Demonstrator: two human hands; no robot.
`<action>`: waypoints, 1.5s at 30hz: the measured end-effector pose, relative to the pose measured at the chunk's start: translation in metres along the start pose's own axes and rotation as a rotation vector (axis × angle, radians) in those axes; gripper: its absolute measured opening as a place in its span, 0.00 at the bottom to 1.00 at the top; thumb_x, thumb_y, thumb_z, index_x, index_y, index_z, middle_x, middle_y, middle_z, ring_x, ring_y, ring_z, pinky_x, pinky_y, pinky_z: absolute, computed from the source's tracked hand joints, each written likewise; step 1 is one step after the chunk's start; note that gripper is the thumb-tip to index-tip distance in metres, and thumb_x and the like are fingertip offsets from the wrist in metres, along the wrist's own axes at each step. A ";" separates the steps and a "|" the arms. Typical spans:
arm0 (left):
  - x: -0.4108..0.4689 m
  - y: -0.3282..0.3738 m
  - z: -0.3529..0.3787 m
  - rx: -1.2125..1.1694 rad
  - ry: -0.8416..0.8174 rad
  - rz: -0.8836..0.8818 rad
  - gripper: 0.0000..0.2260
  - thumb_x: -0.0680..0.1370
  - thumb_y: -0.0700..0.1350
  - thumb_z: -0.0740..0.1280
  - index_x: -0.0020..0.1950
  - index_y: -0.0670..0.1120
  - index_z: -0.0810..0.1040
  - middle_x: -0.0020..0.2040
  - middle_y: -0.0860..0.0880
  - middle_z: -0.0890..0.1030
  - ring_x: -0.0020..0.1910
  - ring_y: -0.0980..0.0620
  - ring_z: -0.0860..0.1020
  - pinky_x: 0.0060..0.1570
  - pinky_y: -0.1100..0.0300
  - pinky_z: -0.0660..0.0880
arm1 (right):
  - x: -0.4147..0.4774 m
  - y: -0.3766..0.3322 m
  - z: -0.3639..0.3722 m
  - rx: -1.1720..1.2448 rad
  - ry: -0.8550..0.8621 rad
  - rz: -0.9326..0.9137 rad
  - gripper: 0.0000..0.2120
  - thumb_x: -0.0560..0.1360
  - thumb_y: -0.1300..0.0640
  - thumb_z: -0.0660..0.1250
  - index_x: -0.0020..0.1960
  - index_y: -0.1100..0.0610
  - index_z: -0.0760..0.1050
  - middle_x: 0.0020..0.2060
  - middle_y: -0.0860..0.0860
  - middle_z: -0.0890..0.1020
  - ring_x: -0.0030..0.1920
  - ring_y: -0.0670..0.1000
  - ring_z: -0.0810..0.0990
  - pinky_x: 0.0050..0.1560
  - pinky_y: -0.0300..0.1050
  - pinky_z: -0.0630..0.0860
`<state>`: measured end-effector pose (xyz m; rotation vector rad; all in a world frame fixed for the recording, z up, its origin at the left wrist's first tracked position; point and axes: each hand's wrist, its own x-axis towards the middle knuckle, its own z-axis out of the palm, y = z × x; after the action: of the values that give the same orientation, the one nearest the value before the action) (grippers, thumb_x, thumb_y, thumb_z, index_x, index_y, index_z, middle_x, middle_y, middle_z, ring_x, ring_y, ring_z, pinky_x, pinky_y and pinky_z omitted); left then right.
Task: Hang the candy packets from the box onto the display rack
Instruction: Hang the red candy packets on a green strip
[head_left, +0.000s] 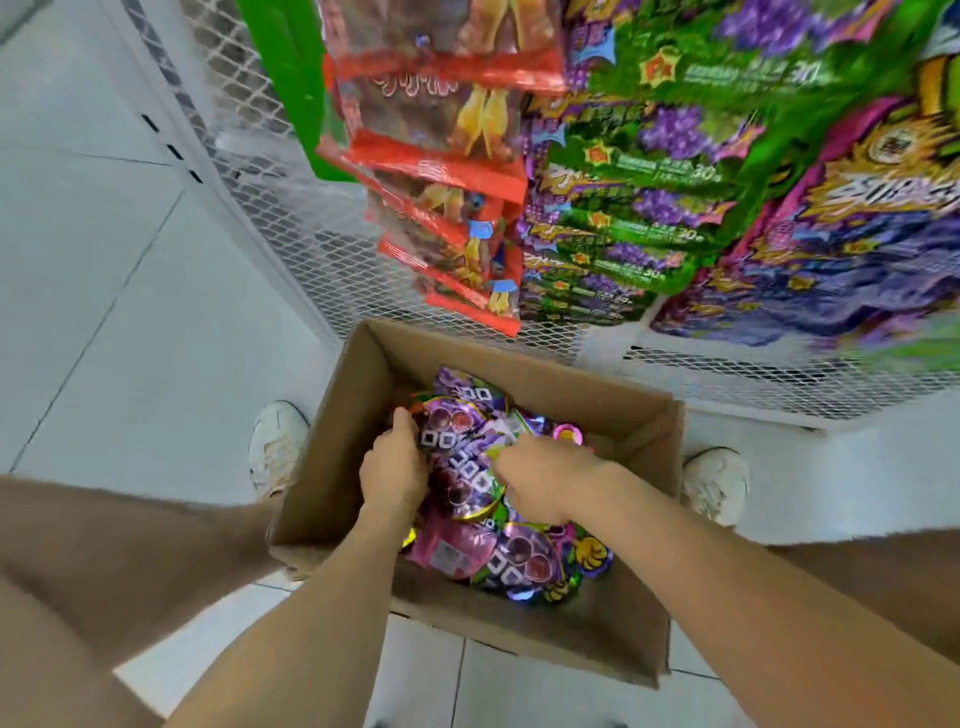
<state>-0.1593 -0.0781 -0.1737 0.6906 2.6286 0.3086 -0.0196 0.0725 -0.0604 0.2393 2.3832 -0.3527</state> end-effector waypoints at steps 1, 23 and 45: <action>-0.003 0.004 -0.008 -0.003 0.016 -0.021 0.12 0.79 0.39 0.65 0.60 0.47 0.68 0.52 0.40 0.81 0.52 0.32 0.81 0.46 0.44 0.73 | 0.000 0.000 0.001 0.026 0.015 0.007 0.02 0.81 0.60 0.62 0.52 0.58 0.70 0.55 0.61 0.78 0.54 0.64 0.81 0.43 0.50 0.71; -0.087 0.105 -0.309 -0.727 -0.278 0.550 0.19 0.76 0.54 0.80 0.58 0.42 0.84 0.56 0.33 0.85 0.52 0.37 0.85 0.56 0.33 0.81 | -0.164 -0.018 -0.143 0.876 0.882 -0.131 0.19 0.81 0.50 0.71 0.40 0.64 0.80 0.27 0.48 0.70 0.28 0.43 0.64 0.31 0.40 0.59; -0.147 0.284 -0.614 -1.040 0.642 0.648 0.11 0.79 0.52 0.66 0.52 0.46 0.80 0.43 0.53 0.79 0.43 0.52 0.78 0.41 0.59 0.73 | -0.316 -0.093 -0.474 0.936 1.863 -0.243 0.24 0.76 0.43 0.73 0.35 0.60 0.69 0.28 0.50 0.65 0.30 0.51 0.61 0.31 0.46 0.59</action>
<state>-0.1894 0.0224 0.5104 1.1024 2.1171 2.1563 -0.1083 0.1115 0.5090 1.0525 3.7068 -2.0954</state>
